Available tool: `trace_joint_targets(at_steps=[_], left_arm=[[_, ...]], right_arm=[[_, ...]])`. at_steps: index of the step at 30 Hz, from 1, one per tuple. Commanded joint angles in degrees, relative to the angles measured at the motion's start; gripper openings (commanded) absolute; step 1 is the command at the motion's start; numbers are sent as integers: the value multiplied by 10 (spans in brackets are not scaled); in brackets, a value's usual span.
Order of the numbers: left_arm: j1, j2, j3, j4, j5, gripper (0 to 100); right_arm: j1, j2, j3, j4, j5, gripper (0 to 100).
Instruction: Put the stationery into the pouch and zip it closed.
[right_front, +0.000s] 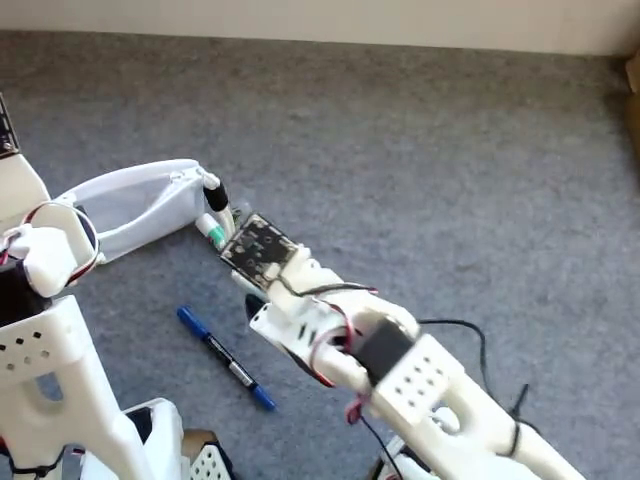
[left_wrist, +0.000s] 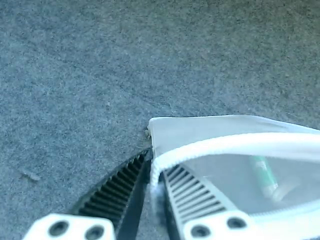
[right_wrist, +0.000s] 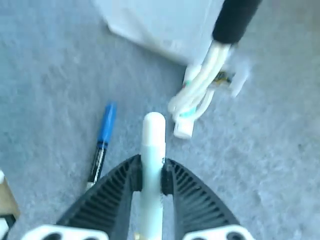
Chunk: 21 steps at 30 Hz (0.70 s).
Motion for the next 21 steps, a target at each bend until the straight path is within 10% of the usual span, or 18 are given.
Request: trace_joint_targets(at_steps=[1,21], left_arm=[[-4,-7,-1,-9,5,9],[-4,-7,0,-8,5,9]], right_arm=[[-4,-77,-29,-16,-47,4],[-3,-106,-208,-281,-105,4]])
